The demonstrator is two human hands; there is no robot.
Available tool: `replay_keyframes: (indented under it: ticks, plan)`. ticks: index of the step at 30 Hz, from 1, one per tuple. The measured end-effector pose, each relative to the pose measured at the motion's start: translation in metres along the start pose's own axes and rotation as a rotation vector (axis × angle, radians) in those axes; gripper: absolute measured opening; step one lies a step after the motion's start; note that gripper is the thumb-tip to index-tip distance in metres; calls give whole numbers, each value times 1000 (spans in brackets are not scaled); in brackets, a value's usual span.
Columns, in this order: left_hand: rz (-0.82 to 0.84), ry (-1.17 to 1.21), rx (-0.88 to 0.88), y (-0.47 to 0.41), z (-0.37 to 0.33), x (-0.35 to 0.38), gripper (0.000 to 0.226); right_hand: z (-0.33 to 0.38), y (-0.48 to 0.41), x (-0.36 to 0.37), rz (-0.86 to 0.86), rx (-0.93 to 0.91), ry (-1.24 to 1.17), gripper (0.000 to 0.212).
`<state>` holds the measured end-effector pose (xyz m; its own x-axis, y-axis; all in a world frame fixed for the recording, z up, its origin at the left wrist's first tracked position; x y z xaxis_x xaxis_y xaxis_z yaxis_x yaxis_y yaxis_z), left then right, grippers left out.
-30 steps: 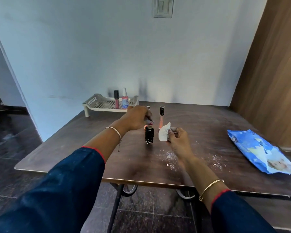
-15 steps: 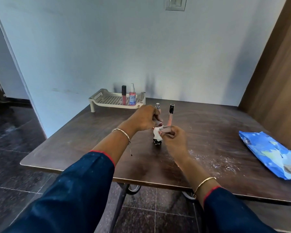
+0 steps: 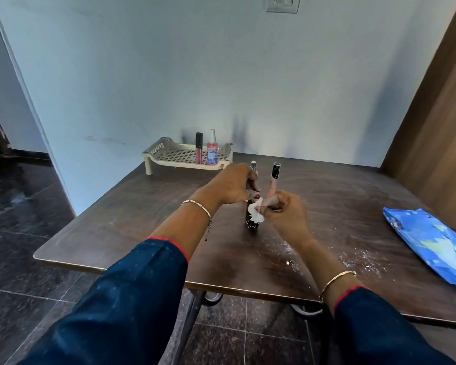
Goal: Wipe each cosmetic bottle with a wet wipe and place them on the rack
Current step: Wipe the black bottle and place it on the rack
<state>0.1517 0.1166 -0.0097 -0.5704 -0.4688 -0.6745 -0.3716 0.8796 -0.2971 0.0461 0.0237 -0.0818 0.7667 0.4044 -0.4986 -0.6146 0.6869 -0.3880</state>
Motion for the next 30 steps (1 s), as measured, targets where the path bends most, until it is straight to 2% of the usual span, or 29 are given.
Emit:
replay_keyframes:
  ticks: [3,9,12,17,23,30]
  plan:
    - [4,-4,4,1,-2,0,14,-1,4,3,-14,21,32,29]
    - [12,3,-16,2,-4,0,15,-6,13,11,101,-37,347,26]
    - [11,-4,-18,2,-5,0,16,2,8,5,88,-12,318,22]
    - [25,1,-42,-1,-3,0,18,15,7,-5,-49,32,265,27]
    - [36,15,-62,-2,-2,0,17,10,22,4,25,38,610,29]
    - [59,45,-77,-4,1,0,16,13,14,0,95,-23,652,24]
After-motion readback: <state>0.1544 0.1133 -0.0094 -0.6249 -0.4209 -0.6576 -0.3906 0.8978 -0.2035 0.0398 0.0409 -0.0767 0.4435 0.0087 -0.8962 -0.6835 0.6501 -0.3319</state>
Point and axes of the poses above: each hand's wrist, its own y-axis away from the middle knuckle, its own x-axis out of the palm, z = x × y, the point moved 5 cm from there along -y, towards the middle knuckle, and after that the axes turned 14 degrees about y, right-handed, at the moved point
